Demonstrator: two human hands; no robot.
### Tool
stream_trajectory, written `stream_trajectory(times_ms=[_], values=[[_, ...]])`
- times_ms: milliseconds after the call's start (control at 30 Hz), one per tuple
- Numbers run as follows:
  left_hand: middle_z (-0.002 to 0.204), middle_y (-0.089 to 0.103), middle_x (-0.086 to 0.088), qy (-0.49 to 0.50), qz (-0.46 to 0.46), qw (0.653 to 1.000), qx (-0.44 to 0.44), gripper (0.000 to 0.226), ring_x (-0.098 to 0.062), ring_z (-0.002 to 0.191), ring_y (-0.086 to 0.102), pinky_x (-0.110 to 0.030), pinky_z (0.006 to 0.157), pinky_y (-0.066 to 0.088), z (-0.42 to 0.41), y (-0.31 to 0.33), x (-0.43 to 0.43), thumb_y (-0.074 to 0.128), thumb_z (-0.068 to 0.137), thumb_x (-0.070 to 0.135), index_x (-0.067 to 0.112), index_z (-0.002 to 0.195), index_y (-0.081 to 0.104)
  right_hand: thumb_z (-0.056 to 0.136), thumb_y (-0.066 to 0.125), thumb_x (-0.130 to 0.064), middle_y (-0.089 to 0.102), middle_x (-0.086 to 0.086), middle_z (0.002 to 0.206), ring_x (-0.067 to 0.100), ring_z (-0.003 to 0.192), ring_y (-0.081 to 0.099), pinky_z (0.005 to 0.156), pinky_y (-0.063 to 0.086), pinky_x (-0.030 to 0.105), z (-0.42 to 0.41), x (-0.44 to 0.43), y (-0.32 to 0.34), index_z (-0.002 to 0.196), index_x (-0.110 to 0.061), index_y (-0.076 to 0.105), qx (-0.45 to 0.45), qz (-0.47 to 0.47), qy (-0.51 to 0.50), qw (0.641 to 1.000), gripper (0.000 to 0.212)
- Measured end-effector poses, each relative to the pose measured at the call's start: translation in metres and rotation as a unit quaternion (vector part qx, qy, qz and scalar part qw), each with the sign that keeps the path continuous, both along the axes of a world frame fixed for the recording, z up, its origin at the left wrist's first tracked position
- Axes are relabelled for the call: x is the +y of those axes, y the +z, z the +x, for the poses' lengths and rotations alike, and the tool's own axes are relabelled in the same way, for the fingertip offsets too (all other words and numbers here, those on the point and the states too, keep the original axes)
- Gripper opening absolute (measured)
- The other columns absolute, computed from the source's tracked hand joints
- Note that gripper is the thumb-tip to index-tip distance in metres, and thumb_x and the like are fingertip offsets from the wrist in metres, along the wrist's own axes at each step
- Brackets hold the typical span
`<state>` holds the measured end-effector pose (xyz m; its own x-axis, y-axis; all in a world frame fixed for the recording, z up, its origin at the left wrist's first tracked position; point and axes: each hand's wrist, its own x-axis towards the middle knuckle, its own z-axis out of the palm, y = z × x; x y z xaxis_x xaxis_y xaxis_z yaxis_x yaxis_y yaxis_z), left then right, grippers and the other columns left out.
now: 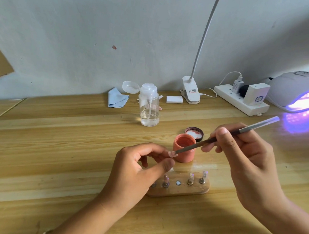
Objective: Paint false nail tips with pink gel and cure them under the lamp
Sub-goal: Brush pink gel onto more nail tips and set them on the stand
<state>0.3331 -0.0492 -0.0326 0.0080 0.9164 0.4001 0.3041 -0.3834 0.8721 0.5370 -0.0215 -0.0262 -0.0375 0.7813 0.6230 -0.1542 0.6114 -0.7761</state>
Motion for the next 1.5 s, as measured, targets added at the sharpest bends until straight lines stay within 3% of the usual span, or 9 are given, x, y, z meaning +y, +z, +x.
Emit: stream_trajectory(times_ms=[200,400,533,833,1000,1400,1500], values=[[0.082,0.076,0.008,-0.009,-0.002,1.000,-0.012,0.011,-0.010,0.075,0.068,-0.039,0.064,0.046,0.0012,0.0021,-0.0006,0.080,0.076,0.025,0.029,0.085,0.079,0.098,0.054,-0.020,0.070,-0.001,0.068,0.003,0.072,0.065,0.074,0.048,0.013,0.0030,0.0012,0.0013,0.089,-0.009,0.062,0.029,-0.009,-0.023,0.999,0.017],[0.081,0.075,0.006,-0.001,-0.012,1.000,-0.003,0.009,-0.008,0.074,0.066,-0.039,0.065,0.046,0.0010,0.0014,-0.0011,0.082,0.075,0.024,0.026,0.083,0.078,0.099,0.053,-0.019,0.072,-0.001,0.074,0.007,0.076,0.067,0.077,0.048,0.014,-0.0020,-0.0011,-0.0011,0.093,-0.005,0.062,0.000,-0.002,0.010,1.000,0.018],[0.082,0.076,0.007,-0.002,-0.013,1.000,-0.003,0.010,-0.007,0.070,0.066,-0.041,0.065,0.046,0.0016,0.0033,-0.0018,0.082,0.076,0.020,0.026,0.083,0.078,0.098,0.055,-0.022,0.069,-0.002,0.068,0.004,0.072,0.065,0.074,0.048,0.013,0.0018,0.0012,0.0000,0.088,-0.008,0.062,0.012,-0.006,-0.027,1.000,0.018],[0.077,0.075,0.008,0.004,-0.019,1.000,-0.003,0.009,-0.006,0.070,0.064,-0.029,0.062,0.045,0.0022,0.0030,-0.0018,0.083,0.075,0.018,0.023,0.080,0.077,0.098,0.054,-0.021,0.072,-0.002,0.075,0.009,0.078,0.067,0.079,0.048,0.015,-0.0026,-0.0033,-0.0009,0.092,-0.005,0.062,-0.018,0.009,0.000,1.000,0.019],[0.083,0.077,0.006,0.000,-0.021,1.000,-0.006,0.009,-0.013,0.072,0.067,-0.040,0.065,0.047,0.0027,0.0045,-0.0026,0.082,0.076,0.018,0.024,0.082,0.078,0.097,0.057,-0.024,0.068,-0.002,0.067,0.006,0.070,0.063,0.074,0.047,0.014,0.0023,0.0014,0.0003,0.086,-0.012,0.062,0.010,-0.005,-0.051,0.999,0.017],[0.078,0.075,0.006,-0.007,-0.024,1.000,-0.003,0.009,-0.016,0.070,0.068,-0.033,0.064,0.043,0.0024,0.0019,-0.0017,0.083,0.076,0.020,0.023,0.082,0.077,0.102,0.052,-0.021,0.072,-0.003,0.075,0.007,0.078,0.067,0.079,0.048,0.015,-0.0003,-0.0023,-0.0010,0.092,-0.006,0.062,-0.011,0.018,-0.010,1.000,0.020],[0.079,0.075,0.006,-0.006,-0.015,1.000,-0.003,0.009,-0.009,0.069,0.066,-0.030,0.063,0.044,0.0023,0.0027,-0.0012,0.081,0.074,0.026,0.024,0.082,0.077,0.102,0.056,-0.028,0.072,-0.003,0.076,0.013,0.080,0.068,0.081,0.047,0.017,-0.0002,-0.0027,-0.0018,0.090,-0.018,0.065,-0.036,0.015,-0.028,0.999,0.018]])
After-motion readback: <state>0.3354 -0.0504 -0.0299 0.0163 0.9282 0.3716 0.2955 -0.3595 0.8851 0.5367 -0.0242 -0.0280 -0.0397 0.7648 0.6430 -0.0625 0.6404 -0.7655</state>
